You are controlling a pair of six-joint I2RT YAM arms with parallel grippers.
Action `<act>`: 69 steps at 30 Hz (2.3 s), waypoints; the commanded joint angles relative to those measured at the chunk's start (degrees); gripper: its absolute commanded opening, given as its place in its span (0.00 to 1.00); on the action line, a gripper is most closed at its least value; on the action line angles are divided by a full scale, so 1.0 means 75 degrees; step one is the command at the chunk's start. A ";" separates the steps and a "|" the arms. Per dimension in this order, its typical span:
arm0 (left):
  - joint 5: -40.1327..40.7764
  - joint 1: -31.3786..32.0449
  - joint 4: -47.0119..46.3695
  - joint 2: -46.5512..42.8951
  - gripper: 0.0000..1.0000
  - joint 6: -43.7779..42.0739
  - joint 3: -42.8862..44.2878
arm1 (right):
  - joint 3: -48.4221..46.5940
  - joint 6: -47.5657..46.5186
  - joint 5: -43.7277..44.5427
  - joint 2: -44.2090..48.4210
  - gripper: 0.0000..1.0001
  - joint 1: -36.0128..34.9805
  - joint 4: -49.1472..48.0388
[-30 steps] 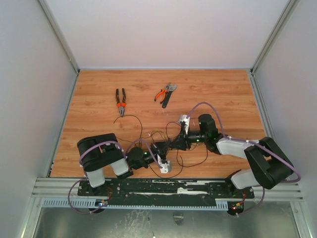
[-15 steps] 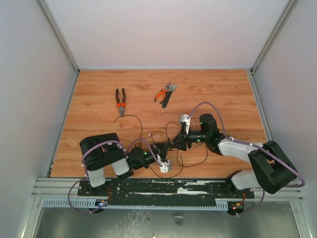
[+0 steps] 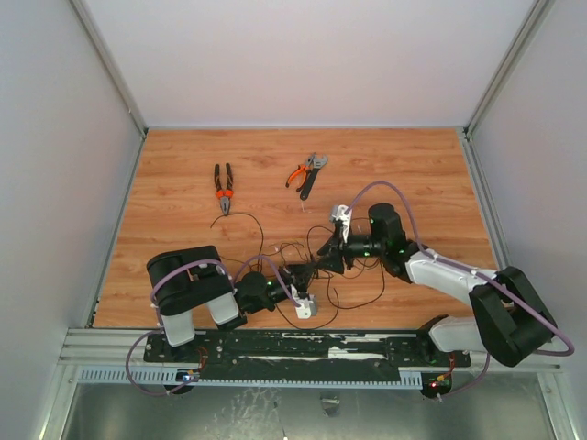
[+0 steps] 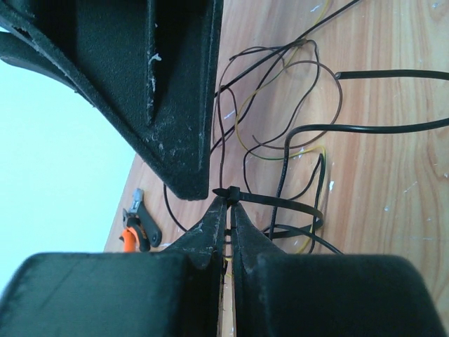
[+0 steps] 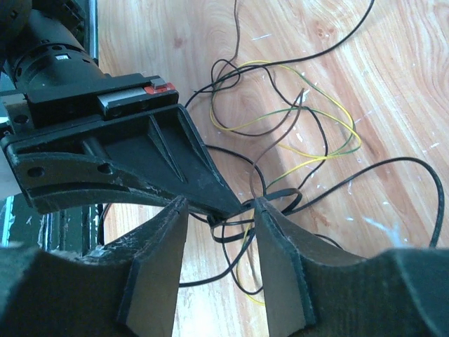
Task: Zip-tie the wires
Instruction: Tie the cable at the center of the board.
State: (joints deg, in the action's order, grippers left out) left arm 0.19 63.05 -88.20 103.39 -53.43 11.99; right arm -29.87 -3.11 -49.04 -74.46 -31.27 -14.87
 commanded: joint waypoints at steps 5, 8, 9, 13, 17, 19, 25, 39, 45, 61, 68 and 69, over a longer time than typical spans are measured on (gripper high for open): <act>-0.0048 -0.0094 -0.1954 -0.0210 0.00 0.0168 -0.0057 | -0.0468 -0.0182 0.0216 -0.0316 0.40 -0.0271 0.0572; -0.0058 -0.0099 -0.1961 -0.0205 0.00 0.0185 -0.0063 | -0.0458 -0.0171 0.0186 -0.0337 0.38 -0.0289 0.0605; -0.0060 -0.0107 -0.1956 -0.0207 0.00 0.0191 -0.0063 | -0.0455 -0.0171 0.0186 -0.0341 0.37 -0.0285 0.0624; -0.0060 -0.0109 -0.1961 -0.0194 0.00 0.0196 -0.0063 | -0.0436 -0.0182 0.0138 -0.0381 0.32 -0.0290 0.0626; -0.0059 -0.0109 -0.1960 -0.0211 0.00 0.0206 -0.0057 | -0.0468 -0.0182 0.0103 -0.0460 0.26 -0.0296 0.0616; -0.0060 -0.0109 -0.1961 -0.0204 0.00 0.0210 -0.0060 | -0.0481 -0.0168 0.0097 -0.0468 0.23 -0.0299 0.0601; -0.0049 -0.0109 -0.1952 -0.0207 0.00 0.0210 -0.0060 | -0.0504 -0.0139 0.0062 -0.0456 0.16 -0.0303 0.0569; -0.0051 -0.0109 -0.1940 -0.0179 0.00 0.0248 -0.0052 | -0.0532 -0.0007 -0.0173 -0.0374 0.22 -0.0300 0.0450; -0.0047 -0.0106 -0.1938 -0.0183 0.00 0.0257 -0.0052 | -0.0527 -0.0006 -0.0228 -0.0384 0.18 -0.0307 0.0448; -0.0035 -0.0109 -0.1966 -0.0130 0.00 0.0297 -0.0061 | -0.0586 0.0009 -0.0312 -0.0341 0.00 -0.0322 0.0444; -0.0047 -0.0103 -0.2017 -0.0071 0.00 0.0329 -0.0057 | -0.0735 0.0189 -0.0105 -0.0190 0.00 -0.0324 0.0436; -0.0057 -0.0109 -0.2020 -0.0070 0.00 0.0323 -0.0068 | -0.0788 0.0236 -0.0043 -0.0166 0.00 -0.0323 0.0438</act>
State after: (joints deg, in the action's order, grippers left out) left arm 0.25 62.43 -88.27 102.91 -51.99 11.55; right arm -32.47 -2.96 -49.50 -77.47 -32.88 -10.46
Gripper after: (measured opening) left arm 0.017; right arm 0.003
